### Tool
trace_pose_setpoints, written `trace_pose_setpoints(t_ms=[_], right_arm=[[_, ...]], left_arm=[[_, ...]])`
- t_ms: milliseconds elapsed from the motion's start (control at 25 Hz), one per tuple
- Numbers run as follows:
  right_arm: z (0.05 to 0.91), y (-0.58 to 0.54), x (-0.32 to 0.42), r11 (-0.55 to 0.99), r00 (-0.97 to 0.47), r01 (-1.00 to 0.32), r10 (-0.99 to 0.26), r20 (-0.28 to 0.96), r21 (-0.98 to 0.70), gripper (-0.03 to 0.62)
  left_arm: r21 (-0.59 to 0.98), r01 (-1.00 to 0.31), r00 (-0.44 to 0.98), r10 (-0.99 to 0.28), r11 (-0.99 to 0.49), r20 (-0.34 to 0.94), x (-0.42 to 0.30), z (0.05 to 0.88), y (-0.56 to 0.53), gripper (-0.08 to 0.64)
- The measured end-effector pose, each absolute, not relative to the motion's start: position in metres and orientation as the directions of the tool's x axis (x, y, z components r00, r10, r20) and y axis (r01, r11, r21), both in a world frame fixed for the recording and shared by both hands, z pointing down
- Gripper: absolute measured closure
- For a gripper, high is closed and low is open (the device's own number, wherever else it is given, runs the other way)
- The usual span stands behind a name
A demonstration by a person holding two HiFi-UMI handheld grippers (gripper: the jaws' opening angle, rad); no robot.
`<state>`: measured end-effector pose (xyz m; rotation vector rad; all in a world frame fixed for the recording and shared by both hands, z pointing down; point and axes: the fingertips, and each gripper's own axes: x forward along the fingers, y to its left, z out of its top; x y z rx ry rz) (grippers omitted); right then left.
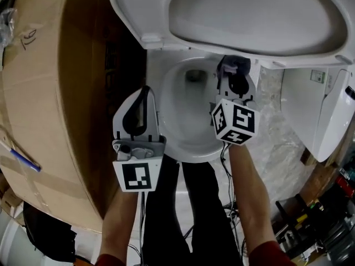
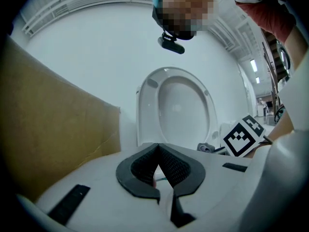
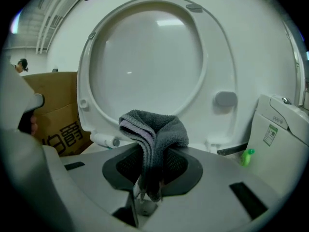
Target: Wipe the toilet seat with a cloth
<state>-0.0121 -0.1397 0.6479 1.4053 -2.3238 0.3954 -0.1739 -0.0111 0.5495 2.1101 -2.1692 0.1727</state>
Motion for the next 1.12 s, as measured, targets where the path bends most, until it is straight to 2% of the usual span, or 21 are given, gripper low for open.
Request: trace_pose_setpoints(t_ms=[400, 800, 1120], right_arm=[[0.665, -0.119, -0.108, 0.534, -0.515, -0.832, -0.642, 0.568, -0.150, 0.514], [0.657, -0.111, -0.124, 0.497, -0.487, -0.851, -0.624, 0.611, -0.170, 0.514], [0.628, -0.089, -0.194, 0.687, -0.631, -0.710, -0.522, 0.574, -0.156, 0.514]], left_arm=[[0.047, -0.993, -0.097, -0.981, 0.106, 0.169, -0.199, 0.545, 0.014, 0.549], [0.098, -0.985, -0.122, -0.976, 0.141, 0.183, -0.204, 0.535, 0.036, 0.549], [0.095, -0.989, -0.099, -0.980, 0.117, 0.170, -0.199, 0.513, 0.042, 0.548]])
